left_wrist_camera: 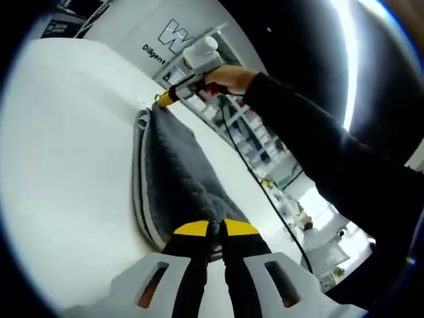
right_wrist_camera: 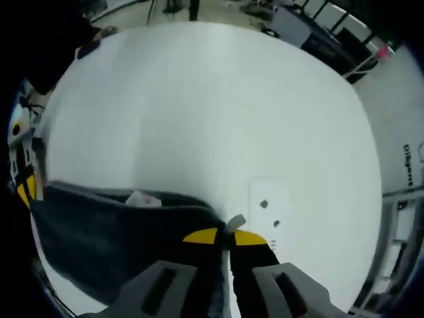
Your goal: Open the folded towel by lifting each exposed corner and separating the folded layers until the towel lies flat within the target outline without major curled edges
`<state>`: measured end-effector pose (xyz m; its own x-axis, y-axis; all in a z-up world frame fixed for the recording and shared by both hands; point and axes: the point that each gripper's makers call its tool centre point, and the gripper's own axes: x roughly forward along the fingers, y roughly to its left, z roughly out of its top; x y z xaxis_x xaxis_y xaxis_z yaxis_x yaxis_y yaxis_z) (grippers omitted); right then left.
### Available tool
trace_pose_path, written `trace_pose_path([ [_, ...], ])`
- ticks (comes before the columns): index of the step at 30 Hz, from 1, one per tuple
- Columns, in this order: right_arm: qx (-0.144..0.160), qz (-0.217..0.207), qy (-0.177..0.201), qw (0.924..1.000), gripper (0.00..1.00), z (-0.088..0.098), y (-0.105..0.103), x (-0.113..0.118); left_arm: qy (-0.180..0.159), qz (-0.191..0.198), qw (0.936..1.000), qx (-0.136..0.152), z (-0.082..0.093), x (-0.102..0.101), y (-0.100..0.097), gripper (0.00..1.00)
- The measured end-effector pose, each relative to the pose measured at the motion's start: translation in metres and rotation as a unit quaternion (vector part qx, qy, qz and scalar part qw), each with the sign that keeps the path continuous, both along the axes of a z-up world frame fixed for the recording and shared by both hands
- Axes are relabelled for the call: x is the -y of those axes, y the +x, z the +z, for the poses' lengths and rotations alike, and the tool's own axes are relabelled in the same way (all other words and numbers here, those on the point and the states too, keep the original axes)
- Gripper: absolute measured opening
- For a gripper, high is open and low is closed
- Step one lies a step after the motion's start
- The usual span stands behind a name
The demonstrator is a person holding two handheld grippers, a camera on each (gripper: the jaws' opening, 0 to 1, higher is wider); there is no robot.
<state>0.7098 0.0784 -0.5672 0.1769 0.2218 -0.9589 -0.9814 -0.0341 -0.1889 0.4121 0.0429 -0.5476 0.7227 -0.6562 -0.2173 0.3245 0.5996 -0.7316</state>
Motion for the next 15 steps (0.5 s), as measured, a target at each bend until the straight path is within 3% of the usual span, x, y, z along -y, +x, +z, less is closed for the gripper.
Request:
trace_pose_path([
  [15, 0.007, -0.013, 0.01, 0.9998, 0.02, 0.0099, -0.0019, 0.0028, -0.006, -0.005, 0.9999, 0.015, 0.0105, 0.0048, -0.0015, 0.04],
])
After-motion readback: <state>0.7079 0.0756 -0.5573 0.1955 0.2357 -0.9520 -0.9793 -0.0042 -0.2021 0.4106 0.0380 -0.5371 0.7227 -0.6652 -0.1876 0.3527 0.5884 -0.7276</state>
